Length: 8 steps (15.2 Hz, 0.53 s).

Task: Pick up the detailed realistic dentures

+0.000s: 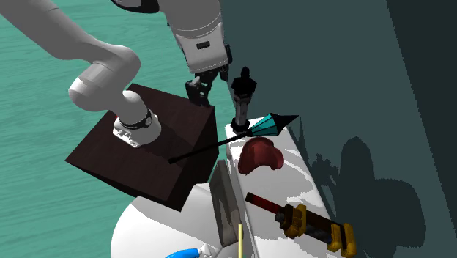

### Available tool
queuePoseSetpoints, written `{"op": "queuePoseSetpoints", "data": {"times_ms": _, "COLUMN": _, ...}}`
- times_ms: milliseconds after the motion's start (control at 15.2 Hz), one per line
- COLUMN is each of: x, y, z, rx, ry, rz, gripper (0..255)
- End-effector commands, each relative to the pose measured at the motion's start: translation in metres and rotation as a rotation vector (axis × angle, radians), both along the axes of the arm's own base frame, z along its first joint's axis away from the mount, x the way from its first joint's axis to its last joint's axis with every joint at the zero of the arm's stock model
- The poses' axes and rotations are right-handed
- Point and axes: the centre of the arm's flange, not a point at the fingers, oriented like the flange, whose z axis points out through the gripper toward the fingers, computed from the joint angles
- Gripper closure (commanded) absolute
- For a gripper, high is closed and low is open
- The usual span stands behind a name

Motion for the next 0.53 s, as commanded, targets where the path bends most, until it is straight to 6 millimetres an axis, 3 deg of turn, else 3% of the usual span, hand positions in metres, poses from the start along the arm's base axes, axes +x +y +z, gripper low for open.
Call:
{"op": "queuePoseSetpoints", "data": {"times_ms": 0, "x": 0.025, "y": -0.009, "z": -0.015, "rx": 0.017, "ry": 0.0, "rz": -0.006, "gripper": 0}}
{"op": "queuePoseSetpoints", "data": {"times_ms": 462, "x": 0.103, "y": -0.038, "z": -0.061, "rx": 0.076, "ry": 0.006, "rz": -0.026, "gripper": 0}}
